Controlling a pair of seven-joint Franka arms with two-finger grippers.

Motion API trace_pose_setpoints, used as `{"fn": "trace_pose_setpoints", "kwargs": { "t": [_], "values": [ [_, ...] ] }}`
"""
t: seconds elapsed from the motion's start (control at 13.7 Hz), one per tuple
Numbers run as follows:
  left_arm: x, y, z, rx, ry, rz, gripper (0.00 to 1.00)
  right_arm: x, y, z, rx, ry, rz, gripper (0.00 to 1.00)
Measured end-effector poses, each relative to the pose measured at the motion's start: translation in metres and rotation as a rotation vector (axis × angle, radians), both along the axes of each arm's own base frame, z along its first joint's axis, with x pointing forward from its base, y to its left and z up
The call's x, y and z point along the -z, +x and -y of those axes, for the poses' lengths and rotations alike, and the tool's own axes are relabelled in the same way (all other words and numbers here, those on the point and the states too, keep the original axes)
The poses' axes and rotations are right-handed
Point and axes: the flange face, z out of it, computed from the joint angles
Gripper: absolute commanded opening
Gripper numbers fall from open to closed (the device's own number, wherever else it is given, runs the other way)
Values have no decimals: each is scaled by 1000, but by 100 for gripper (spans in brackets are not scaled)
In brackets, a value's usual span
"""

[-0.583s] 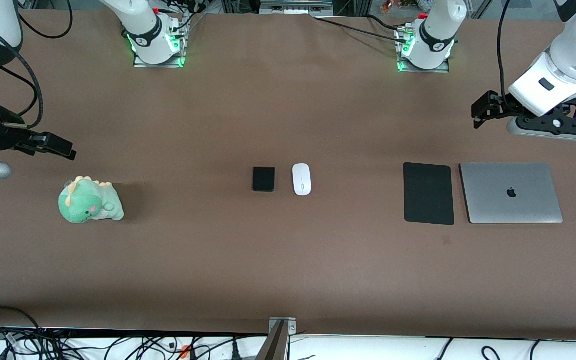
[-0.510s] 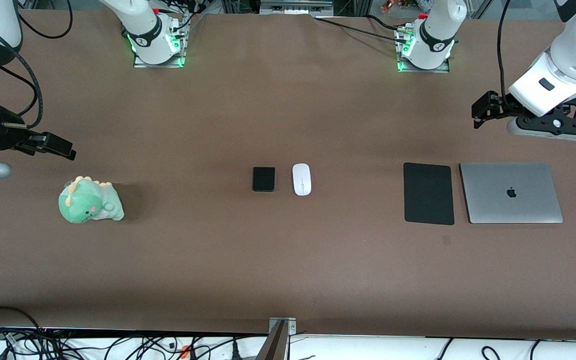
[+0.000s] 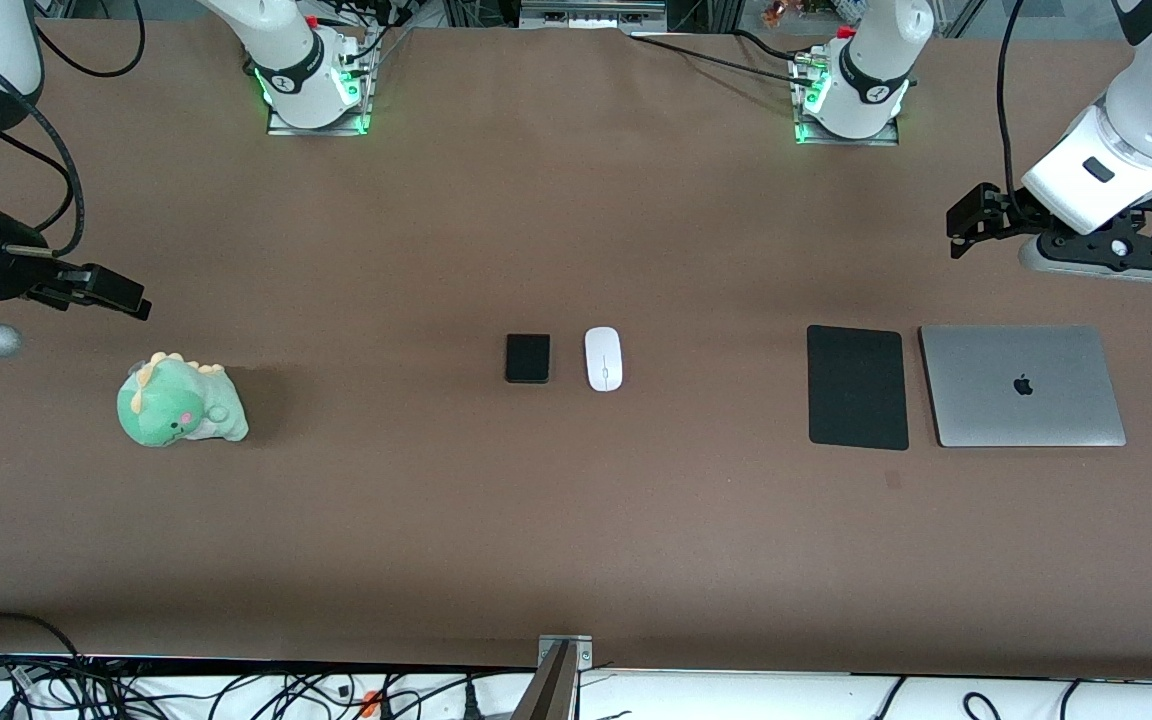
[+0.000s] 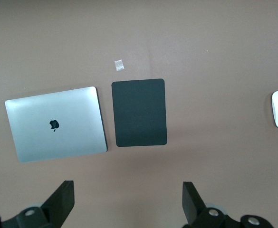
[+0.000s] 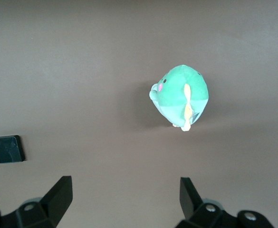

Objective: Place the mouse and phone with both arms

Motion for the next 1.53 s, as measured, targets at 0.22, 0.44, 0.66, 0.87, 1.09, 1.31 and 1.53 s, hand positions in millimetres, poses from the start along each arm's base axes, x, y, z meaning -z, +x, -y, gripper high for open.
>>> {"fn": "trace_pose_setpoints", "kwargs": {
  "t": [0.22,0.44,0.66,0.87,1.09,1.31,1.53],
  "values": [
    [0,0,0,0,-2,-1,100,0,0,0,-1,0,1,100],
    [3,1,2,3,-3,-7,100,-1,0,-2,-5,0,3,100],
    [17,6,7,10,-1,-37,100,-1,0,-2,-5,0,3,100],
    [36,8,9,15,5,-98,100,-1,0,-2,-5,0,2,100],
    [67,15,32,39,-37,-168,100,-2,0,-2,-5,0,4,100],
    [118,37,58,54,-96,-188,100,-6,0,-2,-5,1,12,100],
    [156,45,112,19,-95,-172,100,-8,0,-3,-7,1,16,100]
  ]
}}
